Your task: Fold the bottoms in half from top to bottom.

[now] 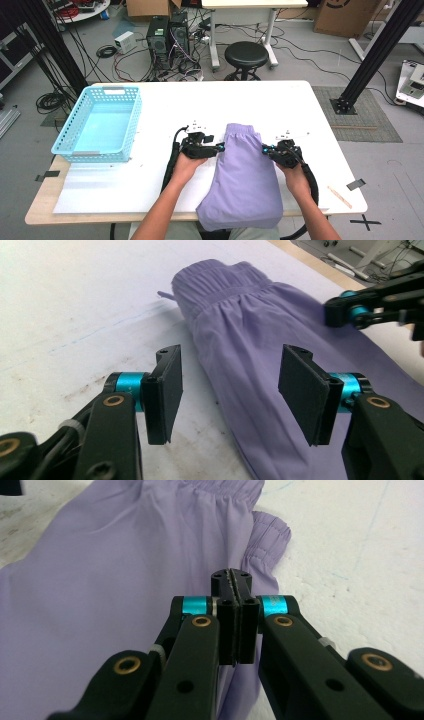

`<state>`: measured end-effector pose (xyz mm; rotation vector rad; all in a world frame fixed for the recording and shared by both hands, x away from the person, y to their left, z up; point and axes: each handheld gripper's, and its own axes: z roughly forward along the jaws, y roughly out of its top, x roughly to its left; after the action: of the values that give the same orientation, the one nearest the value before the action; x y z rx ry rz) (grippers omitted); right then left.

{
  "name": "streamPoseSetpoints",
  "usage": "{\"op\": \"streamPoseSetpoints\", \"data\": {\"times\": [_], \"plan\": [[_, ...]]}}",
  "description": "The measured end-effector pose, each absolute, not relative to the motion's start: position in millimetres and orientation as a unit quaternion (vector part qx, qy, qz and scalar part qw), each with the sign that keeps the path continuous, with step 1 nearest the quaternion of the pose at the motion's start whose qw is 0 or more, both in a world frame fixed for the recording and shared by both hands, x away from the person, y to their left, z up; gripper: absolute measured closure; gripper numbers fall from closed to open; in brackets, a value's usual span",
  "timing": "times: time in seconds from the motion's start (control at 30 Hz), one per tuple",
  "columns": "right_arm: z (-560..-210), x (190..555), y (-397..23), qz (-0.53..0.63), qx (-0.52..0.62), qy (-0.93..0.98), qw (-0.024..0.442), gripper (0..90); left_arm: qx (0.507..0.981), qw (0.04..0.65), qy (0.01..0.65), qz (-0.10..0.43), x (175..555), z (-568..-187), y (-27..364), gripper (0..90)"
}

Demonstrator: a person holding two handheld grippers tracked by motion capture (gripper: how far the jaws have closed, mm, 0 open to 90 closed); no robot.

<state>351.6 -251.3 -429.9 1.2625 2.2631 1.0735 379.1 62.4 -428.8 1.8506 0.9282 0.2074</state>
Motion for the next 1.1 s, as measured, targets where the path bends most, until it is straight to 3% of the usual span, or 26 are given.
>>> {"op": "streamPoseSetpoints", "data": {"times": [0.13, 0.27, 0.53, 0.7, 0.8, 0.93, 1.1], "plan": [[-429, 340, -260, 0.369, 0.447, 0.795, 0.180, 90.0, 0.763, 0.507, 0.392, 0.078, 385, -433, 59, 42.4], [-438, 344, -265, 0.360, 0.458, 0.796, 0.164, 89.9, 0.769, 0.497, 0.397, 0.063, 392, -436, 47, 41.3], [-440, 346, -267, 0.362, 0.459, 0.797, 0.154, 82.2, 0.789, 0.464, 0.400, 0.044, 409, -449, 21, 44.2], [-438, 346, -268, 0.361, 0.456, 0.799, 0.152, 80.0, 0.798, 0.456, 0.393, 0.032, 412, -453, 14, 60.1], [-439, 346, -269, 0.362, 0.455, 0.799, 0.151, 77.0, 0.801, 0.454, 0.389, 0.022, 413, -454, 14, 76.0], [-438, 346, -270, 0.366, 0.459, 0.796, 0.150, 66.8, 0.795, 0.461, 0.393, 0.009, 414, -455, 16, 83.8], [-436, 350, -271, 0.384, 0.466, 0.782, 0.154, 42.4, 0.784, 0.501, 0.366, 0.021, 412, -450, 20, 84.4]]}}
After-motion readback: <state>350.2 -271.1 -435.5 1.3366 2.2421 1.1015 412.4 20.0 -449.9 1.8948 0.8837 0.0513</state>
